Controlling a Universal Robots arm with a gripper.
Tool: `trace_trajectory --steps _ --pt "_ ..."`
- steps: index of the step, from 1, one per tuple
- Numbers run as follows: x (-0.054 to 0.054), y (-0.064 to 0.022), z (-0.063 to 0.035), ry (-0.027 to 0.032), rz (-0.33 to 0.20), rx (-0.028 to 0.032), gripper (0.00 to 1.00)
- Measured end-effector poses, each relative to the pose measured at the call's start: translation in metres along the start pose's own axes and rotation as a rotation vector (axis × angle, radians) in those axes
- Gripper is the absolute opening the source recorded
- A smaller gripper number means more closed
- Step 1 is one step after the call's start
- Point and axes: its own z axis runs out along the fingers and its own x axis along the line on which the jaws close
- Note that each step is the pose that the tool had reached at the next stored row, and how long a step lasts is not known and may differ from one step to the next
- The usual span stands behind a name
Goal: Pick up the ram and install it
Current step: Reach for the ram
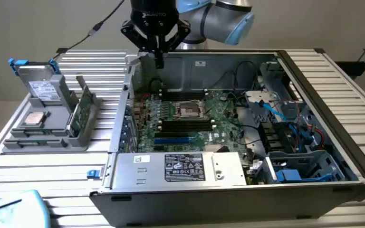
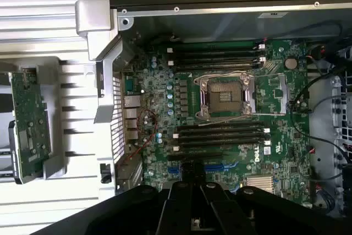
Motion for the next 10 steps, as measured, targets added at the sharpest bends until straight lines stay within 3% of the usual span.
trace_trajectory --steps 7,10 --pt "0.000 0.0000 0.0000 -0.0003 0.000 0.0000 0.11" --pt "0.010 0.0010 -0.0003 0.0004 0.000 0.0001 0.11"
